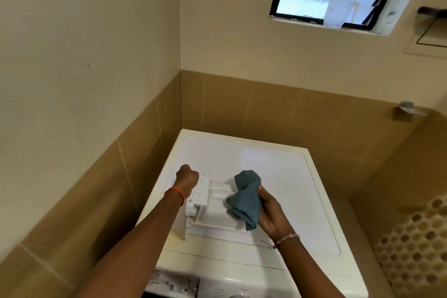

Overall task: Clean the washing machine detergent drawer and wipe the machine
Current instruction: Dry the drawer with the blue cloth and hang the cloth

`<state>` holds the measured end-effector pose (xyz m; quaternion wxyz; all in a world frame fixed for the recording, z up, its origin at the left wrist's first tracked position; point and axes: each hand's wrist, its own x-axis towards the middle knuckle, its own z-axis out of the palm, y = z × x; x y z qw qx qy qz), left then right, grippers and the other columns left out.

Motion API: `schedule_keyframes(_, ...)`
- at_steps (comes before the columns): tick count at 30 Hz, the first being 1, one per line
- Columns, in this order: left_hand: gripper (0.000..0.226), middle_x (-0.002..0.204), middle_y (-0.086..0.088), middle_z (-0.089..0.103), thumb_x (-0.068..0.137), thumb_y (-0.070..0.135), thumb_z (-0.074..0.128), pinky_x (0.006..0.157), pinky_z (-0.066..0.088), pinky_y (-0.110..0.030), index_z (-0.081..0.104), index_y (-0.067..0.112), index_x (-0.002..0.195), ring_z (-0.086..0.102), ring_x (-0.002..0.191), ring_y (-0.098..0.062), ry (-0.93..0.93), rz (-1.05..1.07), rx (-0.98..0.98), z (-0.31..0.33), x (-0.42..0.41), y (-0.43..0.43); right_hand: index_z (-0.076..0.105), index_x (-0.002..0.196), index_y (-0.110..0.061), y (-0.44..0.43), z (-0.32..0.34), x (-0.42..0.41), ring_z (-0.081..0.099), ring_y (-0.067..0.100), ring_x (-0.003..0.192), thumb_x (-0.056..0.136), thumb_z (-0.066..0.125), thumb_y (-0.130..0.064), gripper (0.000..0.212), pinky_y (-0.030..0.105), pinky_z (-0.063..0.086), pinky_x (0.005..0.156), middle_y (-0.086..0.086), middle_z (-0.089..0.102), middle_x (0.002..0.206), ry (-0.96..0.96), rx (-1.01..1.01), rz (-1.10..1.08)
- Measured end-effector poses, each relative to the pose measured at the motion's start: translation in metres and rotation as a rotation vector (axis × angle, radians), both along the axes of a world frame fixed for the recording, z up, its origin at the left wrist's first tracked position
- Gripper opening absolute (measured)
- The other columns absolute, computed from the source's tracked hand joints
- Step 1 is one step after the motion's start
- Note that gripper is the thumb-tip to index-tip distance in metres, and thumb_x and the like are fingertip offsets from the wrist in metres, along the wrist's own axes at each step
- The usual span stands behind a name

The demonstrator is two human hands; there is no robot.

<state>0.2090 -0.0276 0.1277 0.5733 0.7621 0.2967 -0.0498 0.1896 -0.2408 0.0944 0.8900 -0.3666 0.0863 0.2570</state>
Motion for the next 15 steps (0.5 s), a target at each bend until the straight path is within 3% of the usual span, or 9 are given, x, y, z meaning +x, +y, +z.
schedule_keyframes(1,0.040,0.133,-0.024,0.045,0.093,0.006,0.046,0.094,0.046,-0.038,0.036,-0.006,0.130,0.050,0.113,-0.034,0.005,0.001,-0.012,-0.004,0.002,0.001,0.071,0.099,0.004,-0.009,-0.003,0.002,0.069,0.036,0.084,0.038,0.094,-0.013,0.068,0.051,0.056,0.070,0.024,0.067,0.103,0.007,0.065,-0.001)
schedule_keyframes(3,0.039,0.132,-0.022,0.045,0.091,0.004,0.044,0.096,0.046,-0.041,0.035,-0.003,0.128,0.050,0.115,-0.035,0.004,-0.014,-0.061,-0.007,0.005,0.005,0.073,0.093,0.006,-0.026,-0.009,0.007,0.068,0.040,0.084,0.024,0.096,-0.011,0.074,0.059,0.054,0.067,0.026,0.067,0.103,0.028,0.180,-0.046)
schedule_keyframes(6,0.031,0.116,-0.017,0.051,0.089,-0.003,0.048,0.087,0.048,-0.038,0.041,-0.003,0.119,0.053,0.101,-0.030,-0.048,-0.019,-0.133,0.001,0.003,0.007,0.069,0.106,0.001,-0.042,-0.009,0.013,0.068,0.038,0.091,0.031,0.097,-0.029,0.085,0.052,0.057,0.064,0.022,0.066,0.111,-0.020,0.248,-0.151)
schedule_keyframes(8,0.036,0.117,-0.016,0.056,0.087,-0.008,0.050,0.090,0.049,-0.040,0.047,-0.004,0.123,0.056,0.105,-0.032,-0.115,-0.033,-0.186,0.008,0.000,0.010,0.063,0.116,-0.002,-0.046,-0.002,0.016,0.068,0.034,0.093,0.038,0.094,-0.038,0.091,0.048,0.058,0.067,0.019,0.065,0.115,-0.062,0.219,-0.199)
schedule_keyframes(10,0.042,0.122,-0.016,0.057,0.086,-0.010,0.052,0.097,0.047,-0.045,0.049,-0.001,0.127,0.056,0.112,-0.033,-0.175,-0.057,-0.233,0.015,-0.009,0.013,0.061,0.119,-0.005,-0.046,0.010,0.019,0.070,0.030,0.089,0.053,0.087,-0.034,0.077,0.045,0.058,0.066,0.015,0.067,0.111,-0.072,0.153,-0.238)
schedule_keyframes(13,0.042,0.119,-0.011,0.057,0.087,-0.010,0.052,0.099,0.045,-0.045,0.046,0.004,0.127,0.055,0.110,-0.028,-0.232,-0.119,-0.268,0.018,-0.029,0.018,0.057,0.116,-0.007,-0.037,0.027,0.026,0.069,0.026,0.085,0.088,0.054,-0.030,0.036,0.039,0.059,0.073,0.015,0.067,0.106,-0.076,0.016,-0.255)
schedule_keyframes(15,0.043,0.117,-0.010,0.056,0.087,-0.012,0.051,0.097,0.046,-0.042,0.045,0.004,0.126,0.055,0.107,-0.026,-0.266,-0.140,-0.291,0.015,-0.041,0.023,0.057,0.116,-0.002,-0.026,0.036,0.028,0.064,0.028,0.089,0.092,0.051,-0.026,0.034,0.040,0.052,0.084,0.017,0.063,0.104,-0.104,-0.173,-0.236)
